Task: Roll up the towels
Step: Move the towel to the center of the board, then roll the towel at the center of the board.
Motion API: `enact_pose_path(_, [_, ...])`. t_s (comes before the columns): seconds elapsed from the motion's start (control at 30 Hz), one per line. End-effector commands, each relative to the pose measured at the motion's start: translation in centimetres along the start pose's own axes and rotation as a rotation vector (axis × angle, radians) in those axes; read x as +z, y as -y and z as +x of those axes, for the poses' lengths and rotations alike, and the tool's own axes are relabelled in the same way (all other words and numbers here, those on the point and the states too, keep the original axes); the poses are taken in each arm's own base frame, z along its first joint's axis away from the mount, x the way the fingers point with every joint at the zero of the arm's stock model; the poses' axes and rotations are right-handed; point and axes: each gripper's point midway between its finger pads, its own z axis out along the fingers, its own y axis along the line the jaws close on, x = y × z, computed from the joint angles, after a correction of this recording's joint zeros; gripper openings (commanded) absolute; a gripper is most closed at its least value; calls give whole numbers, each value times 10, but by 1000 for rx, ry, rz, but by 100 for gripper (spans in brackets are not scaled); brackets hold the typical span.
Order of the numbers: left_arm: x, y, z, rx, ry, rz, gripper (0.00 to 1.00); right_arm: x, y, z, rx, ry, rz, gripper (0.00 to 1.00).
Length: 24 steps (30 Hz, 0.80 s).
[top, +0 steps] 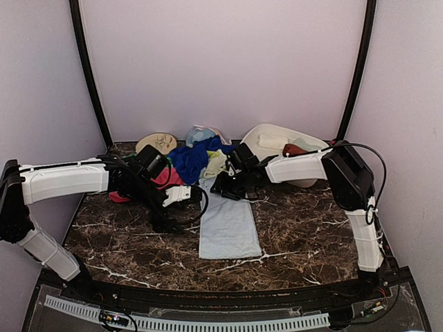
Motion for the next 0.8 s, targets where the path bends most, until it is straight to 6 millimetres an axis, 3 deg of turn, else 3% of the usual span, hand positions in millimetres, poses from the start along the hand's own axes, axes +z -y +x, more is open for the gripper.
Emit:
enact_pose_path(0.0, [19,21,1,23,9,80,85,-65,-41,-51,-34,234,-49,54])
enact_pose_path(0.13, [34,34,-3,51,2,99,84,-112,-39,-63,-142,354,67,62])
enact_pose_path(0.3, [52,47,-8,93,-17,103,82,-190,-16,-69,-206,567,198,88])
enact_pose_path(0.33, [57,50,-9,105,-22,107,82,-209,-8,-71,-172,626,208,98])
enact_pose_path(0.37, [62,53,-10,115,-27,114,81,-236,2,-75,-105,698,216,100])
enact_pose_path(0.43, [72,58,-12,133,-44,116,81,-268,24,-74,-79,766,189,100])
enact_pose_path(0.5, [81,60,-13,142,-60,125,81,-292,23,-70,-141,829,57,100])
enact_pose_path(0.6, [91,60,-16,139,-68,120,81,-297,40,-54,-249,776,148,100])
enact_pose_path(0.77, [104,55,-12,126,-81,91,78,-257,75,-14,-357,479,322,97])
